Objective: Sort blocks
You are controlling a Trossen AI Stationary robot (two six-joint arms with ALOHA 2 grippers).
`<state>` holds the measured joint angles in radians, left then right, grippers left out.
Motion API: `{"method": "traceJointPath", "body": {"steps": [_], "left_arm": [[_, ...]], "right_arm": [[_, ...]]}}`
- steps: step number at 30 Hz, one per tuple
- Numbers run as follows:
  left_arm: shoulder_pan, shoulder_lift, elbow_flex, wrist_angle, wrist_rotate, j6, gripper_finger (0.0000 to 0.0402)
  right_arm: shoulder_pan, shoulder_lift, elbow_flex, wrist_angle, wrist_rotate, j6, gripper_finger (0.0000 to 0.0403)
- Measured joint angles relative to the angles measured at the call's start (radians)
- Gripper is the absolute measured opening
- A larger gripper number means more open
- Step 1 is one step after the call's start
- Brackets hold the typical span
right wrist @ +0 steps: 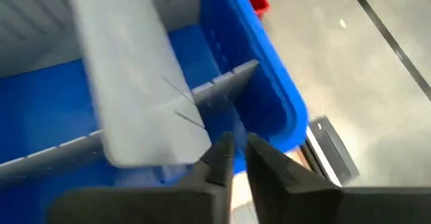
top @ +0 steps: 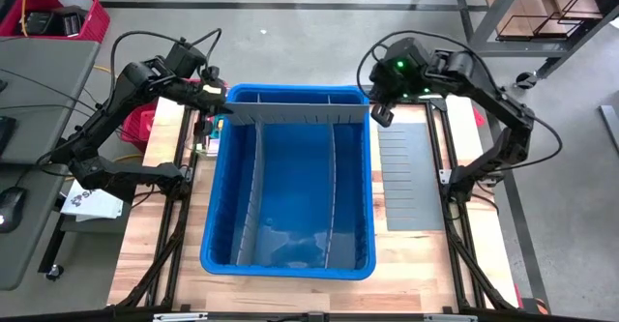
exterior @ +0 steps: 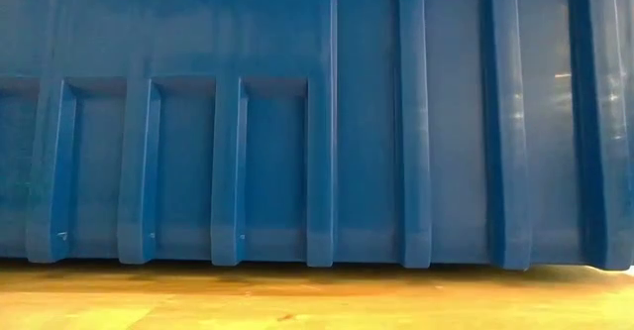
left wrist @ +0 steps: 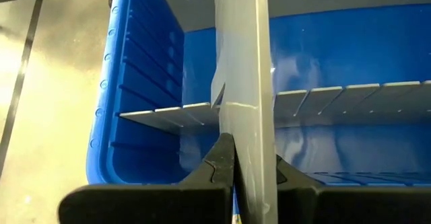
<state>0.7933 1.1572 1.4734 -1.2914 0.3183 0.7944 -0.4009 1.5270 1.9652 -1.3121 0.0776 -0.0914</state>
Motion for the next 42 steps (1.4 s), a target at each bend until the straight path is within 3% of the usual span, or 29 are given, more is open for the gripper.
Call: {"method": "traceJointPath", "body": {"steps": [7,10,14,17,27,35,38,42], "left_arm": [[0.0,-0.001,0.0,-0.028,-0.003,-0.004,0.0],[0.0,-0.001,0.0,-0.028,-0.005,-0.004,0.0],[0.0,-0.001,0.0,-0.027,-0.01,-0.006,0.0],[0.0,-0.001,0.0,-0.027,-0.011,-0.008,0.0],[0.0,0.0,0.0,-0.01,-0.016,-0.027,0.0],[0.0,0.0,0.0,-0.005,-0.017,-0.026,0.0],[0.0,0.0,0.0,-0.005,-0.017,-0.026,0.0],[0.0,0.0,0.001,0.006,-0.017,-0.027,0.0]], "right_arm": [[0.024,0.004,0.084,-0.024,0.078,-0.096,0.0148],[0.024,0.003,0.137,-0.086,0.01,-0.111,0.0175],[0.04,0.003,0.204,-0.159,-0.078,-0.088,0.0182],[0.069,0.001,0.218,-0.165,-0.087,-0.094,0.0183],[0.113,0.045,0.12,-0.139,-0.093,-0.12,0.0183],[0.122,0.078,0.113,-0.048,-0.015,-0.1,0.0155],[0.122,0.085,0.113,-0.099,-0.025,-0.109,0.011],[0.12,0.085,0.113,-0.137,-0.017,-0.078,0.0016]]}}
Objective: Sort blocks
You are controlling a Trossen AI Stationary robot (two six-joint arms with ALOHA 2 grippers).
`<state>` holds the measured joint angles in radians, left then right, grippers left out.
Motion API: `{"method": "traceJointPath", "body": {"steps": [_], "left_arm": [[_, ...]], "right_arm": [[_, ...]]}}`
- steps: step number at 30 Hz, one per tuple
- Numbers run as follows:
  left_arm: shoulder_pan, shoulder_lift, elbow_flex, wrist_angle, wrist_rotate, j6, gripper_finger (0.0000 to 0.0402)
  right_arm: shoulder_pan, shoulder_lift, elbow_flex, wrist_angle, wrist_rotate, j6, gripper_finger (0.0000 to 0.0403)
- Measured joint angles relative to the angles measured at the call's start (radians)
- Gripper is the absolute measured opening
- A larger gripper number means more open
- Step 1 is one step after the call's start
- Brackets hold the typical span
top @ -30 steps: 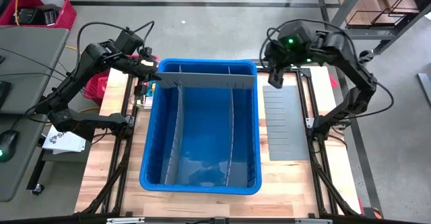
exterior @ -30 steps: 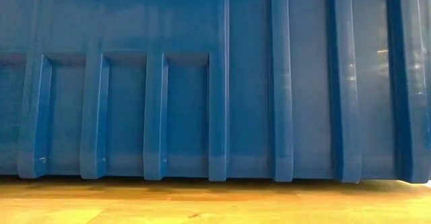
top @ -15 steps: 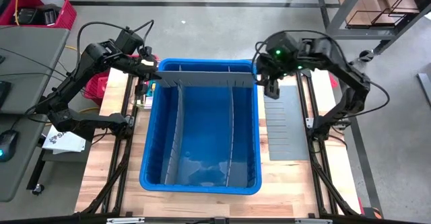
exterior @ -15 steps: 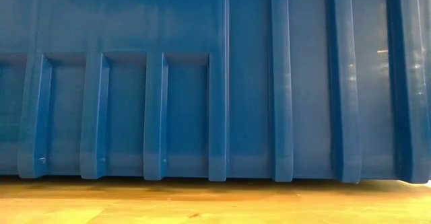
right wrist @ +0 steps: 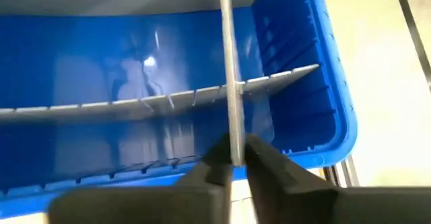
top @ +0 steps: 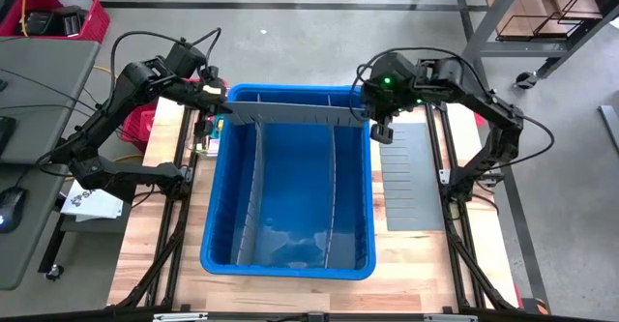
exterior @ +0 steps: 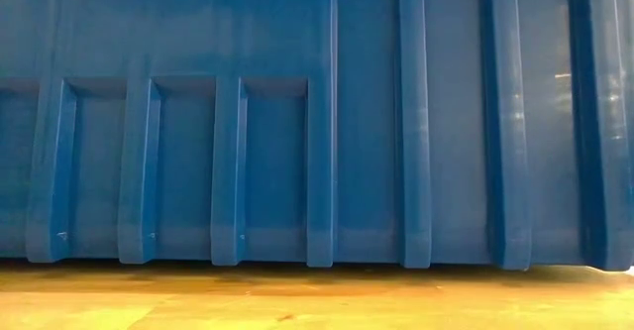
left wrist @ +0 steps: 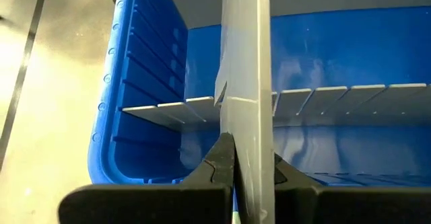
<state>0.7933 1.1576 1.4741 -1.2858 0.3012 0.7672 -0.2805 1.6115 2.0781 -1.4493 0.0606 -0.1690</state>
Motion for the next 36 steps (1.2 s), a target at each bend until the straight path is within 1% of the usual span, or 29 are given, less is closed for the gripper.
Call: {"method": "traceJointPath", "body": {"steps": [3,5,9,12,15,19,22,26,30,36], "left_arm": [[0.0,0.008,0.027,-0.002,-0.003,-0.06,0.0],[0.0,0.021,0.06,-0.009,-0.003,-0.098,0.0001],[0.0,0.033,0.14,-0.014,0.001,-0.086,0.0001],[0.0,0.041,0.174,-0.011,0.005,-0.086,0.0001],[-0.002,0.042,0.18,-0.019,0.021,-0.086,0.0001],[-0.004,0.042,0.182,-0.04,0.056,-0.055,0.0001],[-0.005,0.043,0.181,-0.043,0.085,-0.026,0.0001],[-0.004,0.049,0.181,-0.039,0.07,0.031,0.0001],[-0.003,0.069,0.182,-0.052,0.067,0.039,0.0001],[-0.003,0.107,0.182,-0.053,0.051,0.066,0.0001]], "right_arm": [[-0.012,0.0,0.0,0.009,0.003,0.059,0.001],[-0.021,0.0,0.0,0.006,0.003,0.06,0.0004],[-0.035,-0.001,0.001,0.003,0.006,0.057,0.0002],[-0.041,-0.001,0.018,0.0,0.034,0.031,0.0002],[-0.045,-0.002,0.048,-0.003,0.039,0.01,0.0001],[-0.062,-0.002,0.069,-0.048,-0.031,-0.028,0.0001],[-0.074,-0.001,0.069,-0.09,-0.042,-0.064,0.0001],[-0.082,-0.001,0.069,-0.09,-0.047,-0.125,0.0],[-0.091,-0.001,0.068,-0.092,-0.053,-0.172,0.0],[-0.097,-0.001,0.068,-0.087,-0.065,-0.173,0.0]]}}
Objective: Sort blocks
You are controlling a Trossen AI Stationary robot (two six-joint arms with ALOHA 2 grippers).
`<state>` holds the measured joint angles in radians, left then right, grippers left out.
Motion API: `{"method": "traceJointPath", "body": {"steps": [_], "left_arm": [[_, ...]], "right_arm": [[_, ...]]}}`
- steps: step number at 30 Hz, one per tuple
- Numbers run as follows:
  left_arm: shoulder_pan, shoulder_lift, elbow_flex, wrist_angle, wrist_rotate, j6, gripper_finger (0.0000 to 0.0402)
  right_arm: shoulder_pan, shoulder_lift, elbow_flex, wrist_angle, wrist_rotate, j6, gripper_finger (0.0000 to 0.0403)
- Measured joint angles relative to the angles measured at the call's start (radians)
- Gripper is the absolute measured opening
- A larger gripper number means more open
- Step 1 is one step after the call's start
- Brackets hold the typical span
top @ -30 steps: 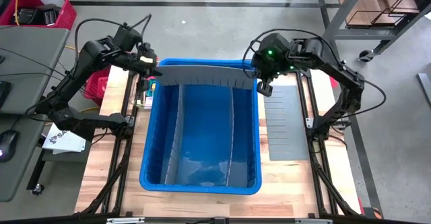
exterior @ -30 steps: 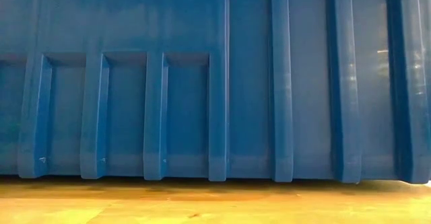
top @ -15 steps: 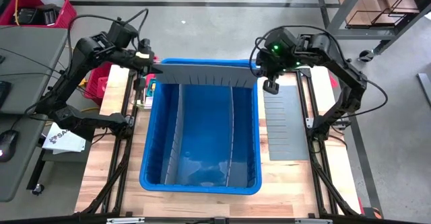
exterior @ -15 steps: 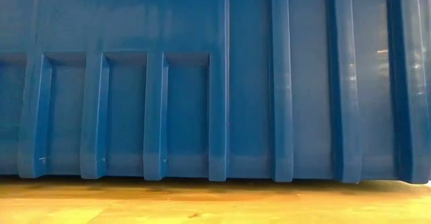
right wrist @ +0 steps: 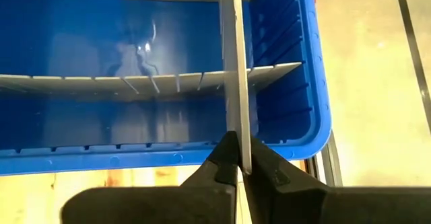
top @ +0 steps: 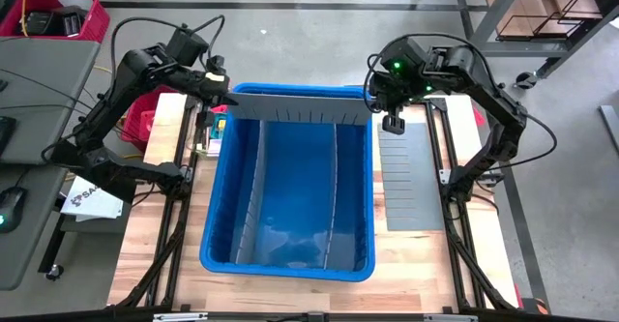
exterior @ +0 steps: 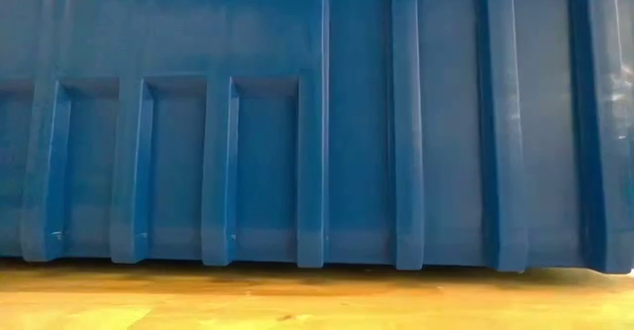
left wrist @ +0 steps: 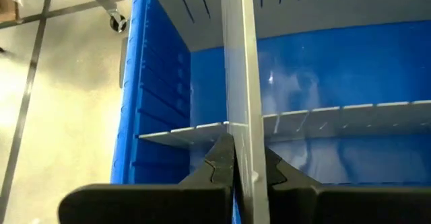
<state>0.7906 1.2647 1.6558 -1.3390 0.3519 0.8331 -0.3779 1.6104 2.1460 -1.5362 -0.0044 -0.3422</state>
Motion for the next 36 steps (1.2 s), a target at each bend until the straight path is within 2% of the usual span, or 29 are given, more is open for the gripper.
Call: {"method": "traceJointPath", "body": {"steps": [16,21,30,36], "left_arm": [[0.027,0.012,0.0,-0.003,-0.045,0.073,0.0001],[0.035,0.02,-0.001,-0.019,-0.042,0.069,0.0001],[0.034,0.024,-0.001,-0.05,-0.007,0.067,0.0001],[0.034,0.007,-0.001,-0.071,-0.025,0.068,0.0001]], "right_arm": [[-0.005,-0.004,0.0,0.089,-0.039,0.023,0.0],[-0.005,-0.004,0.046,0.114,-0.05,0.032,0.0],[-0.009,-0.003,0.184,0.171,-0.068,0.126,0.0],[0.012,0.001,0.167,0.185,-0.076,0.217,0.0]]}}
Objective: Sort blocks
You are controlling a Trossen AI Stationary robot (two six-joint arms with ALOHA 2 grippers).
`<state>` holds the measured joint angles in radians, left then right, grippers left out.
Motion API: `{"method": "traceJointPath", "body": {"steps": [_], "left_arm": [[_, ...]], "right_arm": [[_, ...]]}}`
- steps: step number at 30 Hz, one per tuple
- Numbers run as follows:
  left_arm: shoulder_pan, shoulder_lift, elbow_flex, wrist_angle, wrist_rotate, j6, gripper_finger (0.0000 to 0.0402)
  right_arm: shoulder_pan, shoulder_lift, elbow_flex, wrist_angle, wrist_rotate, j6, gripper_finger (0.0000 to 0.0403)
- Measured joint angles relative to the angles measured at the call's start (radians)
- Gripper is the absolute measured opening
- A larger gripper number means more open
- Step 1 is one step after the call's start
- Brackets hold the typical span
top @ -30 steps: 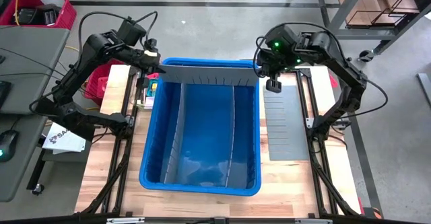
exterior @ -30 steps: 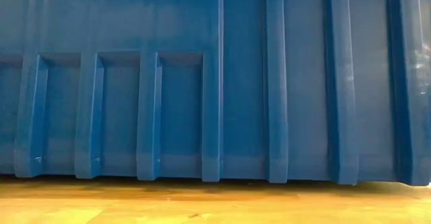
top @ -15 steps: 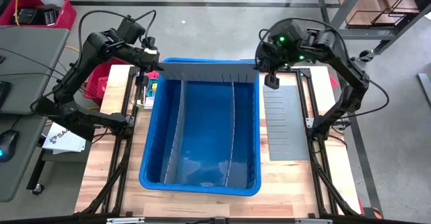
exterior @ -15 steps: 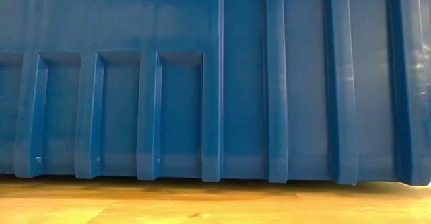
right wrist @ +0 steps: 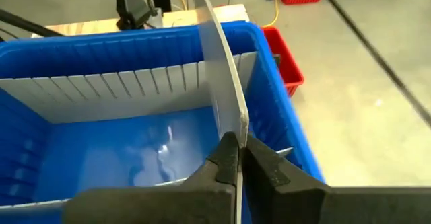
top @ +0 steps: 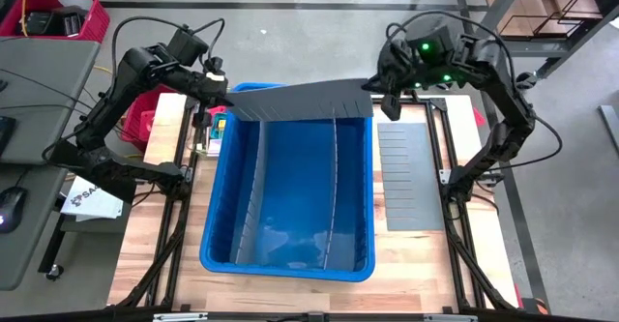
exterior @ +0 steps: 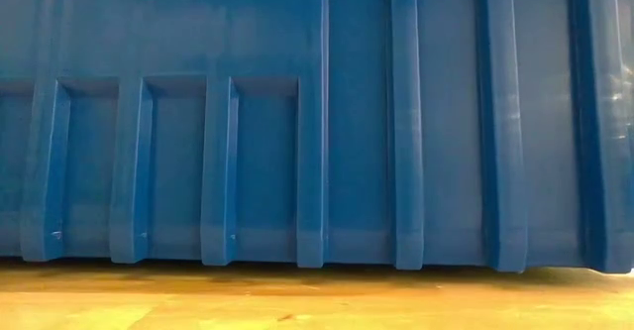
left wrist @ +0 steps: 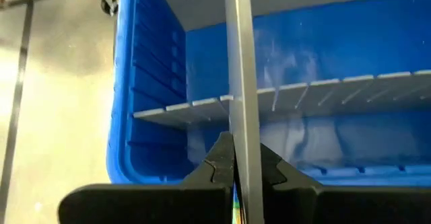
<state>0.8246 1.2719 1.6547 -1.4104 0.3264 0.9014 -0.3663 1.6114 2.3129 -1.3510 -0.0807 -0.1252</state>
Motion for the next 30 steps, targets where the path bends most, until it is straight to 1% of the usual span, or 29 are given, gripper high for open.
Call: {"method": "traceJointPath", "body": {"steps": [6,10,15,18,22,27,30], "left_arm": [[0.001,-0.015,-0.001,-0.033,-0.069,0.036,0.0001],[0.001,-0.016,-0.005,-0.033,-0.078,0.044,0.0001],[0.002,-0.015,-0.072,-0.001,-0.076,0.059,0.0],[0.006,-0.016,-0.105,0.046,-0.112,0.074,0.0],[0.001,-0.015,-0.097,0.059,-0.072,0.046,0.0],[-0.001,-0.019,-0.095,0.009,-0.096,0.051,0.0],[-0.001,-0.043,-0.095,0.01,-0.097,0.052,0.0]], "right_arm": [[0.041,0.04,-0.003,0.012,0.025,0.015,0.0],[0.043,0.048,-0.003,0.016,0.028,0.015,0.0],[0.043,0.049,-0.003,0.029,0.028,0.02,0.0],[0.05,0.051,-0.003,0.037,0.027,0.02,0.0],[0.06,0.048,-0.003,0.04,0.031,0.021,0.0],[0.062,0.052,-0.004,0.043,0.027,0.022,0.0],[0.059,0.051,-0.004,0.05,0.026,0.019,0.0]]}}
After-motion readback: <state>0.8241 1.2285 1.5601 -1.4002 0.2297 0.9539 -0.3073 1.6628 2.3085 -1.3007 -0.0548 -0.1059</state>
